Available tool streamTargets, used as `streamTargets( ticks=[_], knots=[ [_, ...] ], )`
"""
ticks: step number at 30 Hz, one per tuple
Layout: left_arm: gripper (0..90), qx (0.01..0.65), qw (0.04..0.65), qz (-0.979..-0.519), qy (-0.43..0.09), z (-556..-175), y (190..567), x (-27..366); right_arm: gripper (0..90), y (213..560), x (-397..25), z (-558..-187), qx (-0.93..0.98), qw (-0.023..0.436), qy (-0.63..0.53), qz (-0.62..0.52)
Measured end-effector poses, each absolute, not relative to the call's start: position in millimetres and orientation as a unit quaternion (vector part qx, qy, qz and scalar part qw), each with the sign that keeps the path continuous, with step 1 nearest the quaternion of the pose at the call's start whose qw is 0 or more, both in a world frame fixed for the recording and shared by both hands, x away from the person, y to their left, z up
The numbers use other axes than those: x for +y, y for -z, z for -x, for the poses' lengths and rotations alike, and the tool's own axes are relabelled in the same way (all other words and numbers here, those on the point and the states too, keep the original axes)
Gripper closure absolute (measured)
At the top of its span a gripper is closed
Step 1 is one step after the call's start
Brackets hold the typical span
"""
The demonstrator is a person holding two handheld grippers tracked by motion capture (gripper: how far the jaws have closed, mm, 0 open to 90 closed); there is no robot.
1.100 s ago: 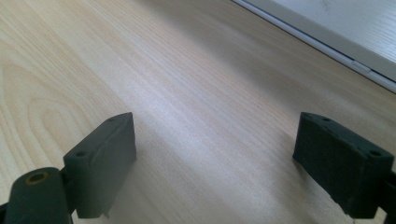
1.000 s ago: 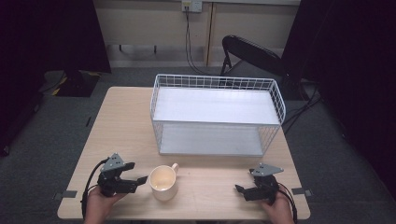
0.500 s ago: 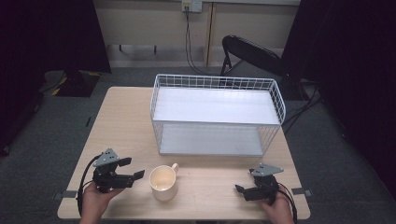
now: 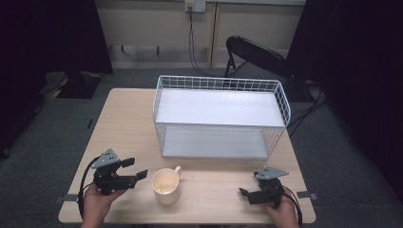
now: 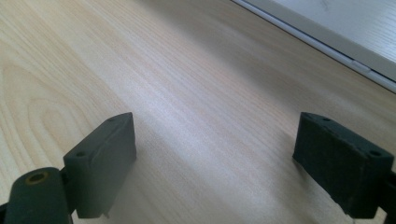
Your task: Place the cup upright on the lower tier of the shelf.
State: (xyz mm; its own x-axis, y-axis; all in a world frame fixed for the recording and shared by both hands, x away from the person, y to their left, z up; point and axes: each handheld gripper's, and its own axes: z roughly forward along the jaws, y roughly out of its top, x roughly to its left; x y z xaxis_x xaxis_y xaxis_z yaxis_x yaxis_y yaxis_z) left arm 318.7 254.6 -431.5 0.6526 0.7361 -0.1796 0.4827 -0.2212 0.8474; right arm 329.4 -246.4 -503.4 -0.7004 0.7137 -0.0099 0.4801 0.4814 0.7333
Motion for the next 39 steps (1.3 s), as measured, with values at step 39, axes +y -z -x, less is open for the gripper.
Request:
streamTargets(
  ticks=[39],
  knots=[
    [53.8, 0.341, 0.492, -0.791, -0.128, -315.2, 438.7, 217.3, 12.2, 503.4, -246.4, -329.4, 0.846, 0.159, -0.367, -0.353]
  ],
)
